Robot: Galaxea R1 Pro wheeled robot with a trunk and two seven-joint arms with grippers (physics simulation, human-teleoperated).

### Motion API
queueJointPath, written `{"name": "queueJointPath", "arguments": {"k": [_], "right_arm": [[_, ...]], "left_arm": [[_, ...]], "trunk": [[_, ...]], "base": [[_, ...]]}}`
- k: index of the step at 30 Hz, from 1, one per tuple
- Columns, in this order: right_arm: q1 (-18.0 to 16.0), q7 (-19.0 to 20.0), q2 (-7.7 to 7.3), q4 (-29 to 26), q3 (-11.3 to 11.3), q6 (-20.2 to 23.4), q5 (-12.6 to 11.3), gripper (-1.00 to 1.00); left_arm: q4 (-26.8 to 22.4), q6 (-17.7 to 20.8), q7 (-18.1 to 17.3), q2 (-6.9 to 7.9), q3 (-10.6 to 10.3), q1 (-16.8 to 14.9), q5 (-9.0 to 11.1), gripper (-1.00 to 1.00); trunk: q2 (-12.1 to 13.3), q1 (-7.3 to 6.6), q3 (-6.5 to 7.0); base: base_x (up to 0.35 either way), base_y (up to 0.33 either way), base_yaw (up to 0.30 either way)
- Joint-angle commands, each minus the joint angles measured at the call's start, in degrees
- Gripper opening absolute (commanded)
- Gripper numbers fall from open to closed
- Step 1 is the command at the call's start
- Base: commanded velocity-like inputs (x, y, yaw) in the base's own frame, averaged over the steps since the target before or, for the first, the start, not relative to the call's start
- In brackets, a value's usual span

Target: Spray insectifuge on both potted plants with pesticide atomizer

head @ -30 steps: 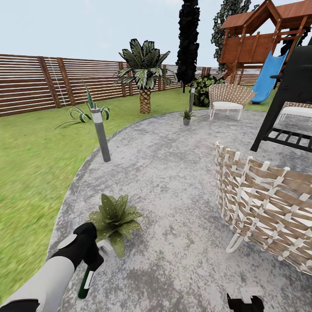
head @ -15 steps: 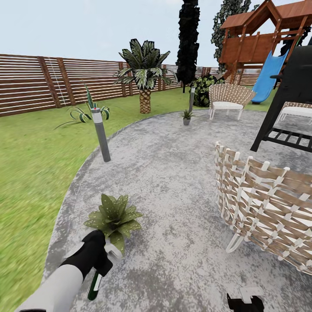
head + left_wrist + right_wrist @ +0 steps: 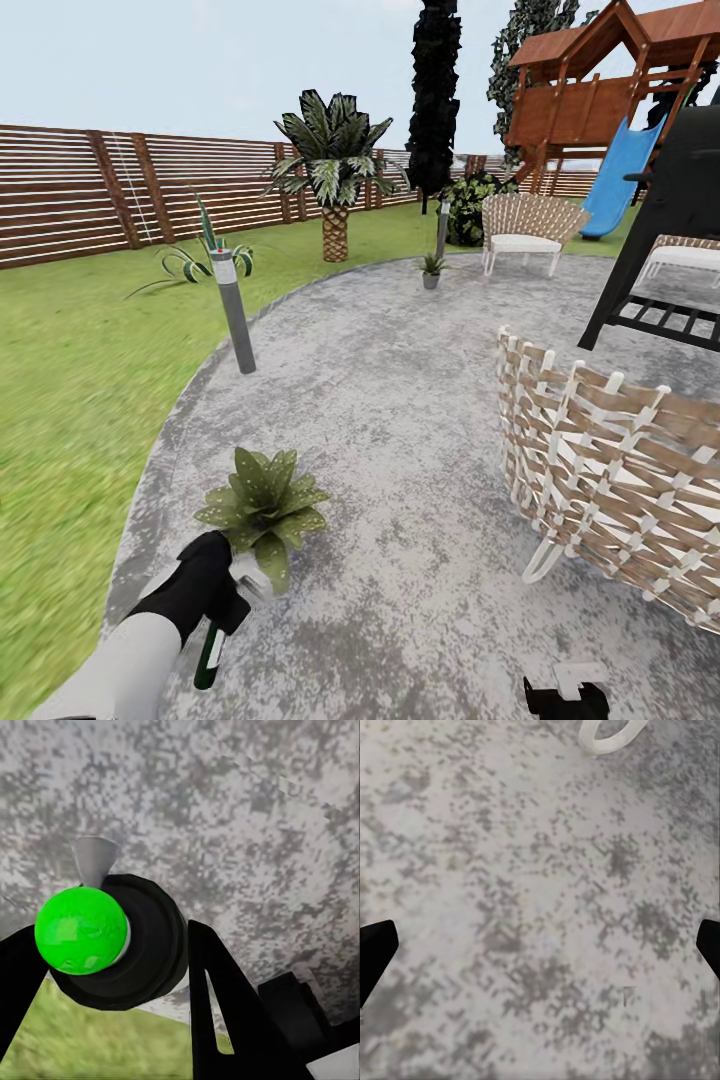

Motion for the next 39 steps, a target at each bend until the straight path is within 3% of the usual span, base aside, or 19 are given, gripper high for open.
{"name": "queueJointPath", "arguments": {"k": [1,5,15,25,26,29,31,34,38,39], "right_arm": [[0.0,-0.4,-0.03,0.1,-0.3,-0.2,0.6,1.0],[0.0,-0.4,-0.03,0.1,-0.3,-0.2,0.6,1.0],[0.0,-0.4,-0.03,0.1,-0.3,-0.2,0.6,1.0],[-0.1,-0.4,-0.03,0.0,-0.3,-0.2,0.5,1.0],[-0.1,-0.4,-0.03,0.1,-0.3,-0.2,0.5,1.0],[0.0,-0.4,-0.01,0.0,-0.3,-0.2,0.6,1.0],[0.0,-0.1,0.12,0.0,-0.2,-0.1,0.7,1.0],[-0.1,0.3,0.37,0.0,0.1,-0.1,1.1,1.0],[-0.1,4.1,0.67,-4.1,4.2,-0.2,5.4,1.0],[-0.1,7.8,0.82,-6.2,6.1,-0.3,7.1,1.0]], "left_arm": [[-0.1,0.1,-0.5,0.1,1.2,0.0,-0.4,-1.0],[-0.1,0.0,-0.5,0.14,2.2,0.0,-0.4,-1.0],[-0.1,-0.1,-0.4,-0.21,2.1,0.0,-0.4,-1.0],[0.3,-2.0,-0.4,1.65,2.4,0.2,-0.3,-1.0],[0.5,-3.5,-0.4,1.78,2.4,0.3,-0.3,-1.0],[0.7,-14.1,-0.5,2.09,2.8,2.9,1.2,-1.0],[0.8,-22.2,-0.6,2.26,3.6,4.6,3.5,-1.0],[0.9,-34.1,-0.8,3.05,4.1,6.6,4.4,-1.0],[2.3,-44.1,-1.2,4.32,4.4,7.1,5.4,-1.0],[3.2,-47.6,-1.3,4.45,4.5,7.1,5.8,-1.0]], "trunk": [[0.0,-0.01,-0.05],[0.0,-0.01,-0.05],[0.0,-0.01,-0.05],[0.0,-0.01,-0.05],[0.0,-0.01,-0.05],[0.0,-0.01,-0.05],[0.0,-0.01,-0.05],[0.0,-0.01,-0.05],[0.0,-0.01,-0.05],[0.0,-0.01,-0.05]], "base": [[-0.081,0.171,0.0],[-0.146,0.258,0.0],[-0.035,0.143,0.0],[-0.177,0.025,0.0],[-0.332,0.097,0.0],[-0.263,0.105,0.0],[-0.119,0.043,0.0],[-0.032,0.011,0.0],[-0.014,0.002,0.0],[-0.008,0.0,0.0]]}}
